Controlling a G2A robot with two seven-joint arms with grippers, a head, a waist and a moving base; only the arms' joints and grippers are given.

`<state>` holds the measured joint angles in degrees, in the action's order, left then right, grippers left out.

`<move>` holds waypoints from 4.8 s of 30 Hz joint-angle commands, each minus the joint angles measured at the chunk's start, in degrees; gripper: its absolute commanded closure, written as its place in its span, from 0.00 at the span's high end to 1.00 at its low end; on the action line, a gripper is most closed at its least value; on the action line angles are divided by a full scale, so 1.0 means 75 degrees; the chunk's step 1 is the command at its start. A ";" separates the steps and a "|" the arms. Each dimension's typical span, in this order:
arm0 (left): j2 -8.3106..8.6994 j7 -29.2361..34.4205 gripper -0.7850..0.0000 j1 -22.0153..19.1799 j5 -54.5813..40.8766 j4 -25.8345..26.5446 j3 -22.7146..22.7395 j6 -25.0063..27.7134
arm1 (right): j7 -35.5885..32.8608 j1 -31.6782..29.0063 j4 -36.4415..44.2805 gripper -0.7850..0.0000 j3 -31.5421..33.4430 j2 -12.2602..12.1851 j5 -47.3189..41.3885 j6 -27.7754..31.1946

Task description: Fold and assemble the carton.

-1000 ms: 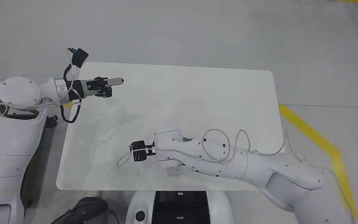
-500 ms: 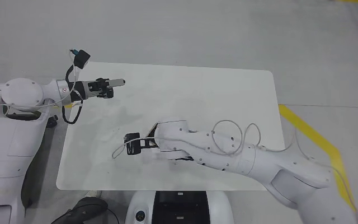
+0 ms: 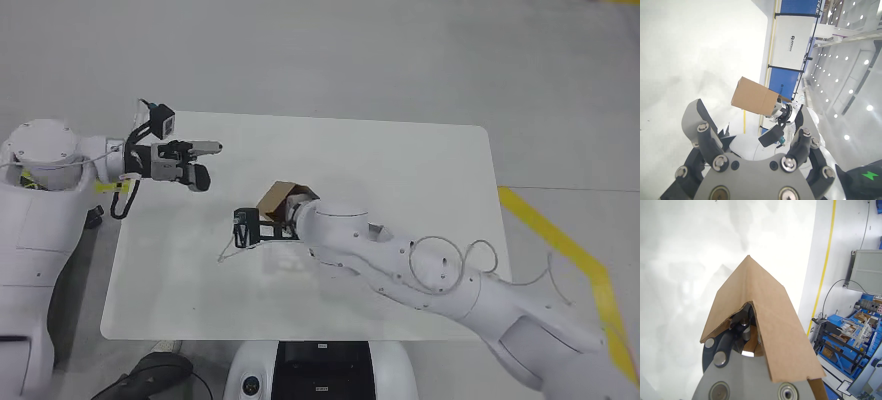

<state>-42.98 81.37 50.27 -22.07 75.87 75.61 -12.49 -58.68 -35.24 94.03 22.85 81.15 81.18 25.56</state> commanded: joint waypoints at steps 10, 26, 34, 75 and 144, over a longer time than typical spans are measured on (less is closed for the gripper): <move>-0.0252 0.0319 1.00 -0.0955 -0.0655 -0.0857 -0.1209 -0.1071 | 0.0460 -0.0642 0.0313 0.00 0.0024 -0.0142 0.1939 0.0016; -0.0252 0.0319 1.00 -0.0955 -0.0655 -0.0857 -0.1209 -0.1071 | 0.0643 -0.0813 0.0306 0.00 0.0100 -0.0162 0.2338 -0.0076; -0.0205 -0.0561 1.00 -0.0856 -0.1113 -0.0589 -0.1723 -0.1952 | 0.1448 -0.1051 0.0411 0.00 0.0218 -0.0205 0.3408 0.0107; 0.0126 -0.1504 1.00 -0.3367 -0.3669 -0.0523 -0.6305 -0.2893 | 0.2266 -0.1589 -0.0127 0.00 0.0524 0.0411 0.6196 0.0674; 0.1488 -0.8291 1.00 0.0468 0.9535 0.2753 -0.3128 0.5885 | 0.1412 -0.0176 -0.1711 0.00 0.2477 0.0459 0.1008 0.4085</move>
<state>-31.89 19.94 53.56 48.24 96.45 51.98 29.18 -48.67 -36.81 81.33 41.81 84.72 88.19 55.62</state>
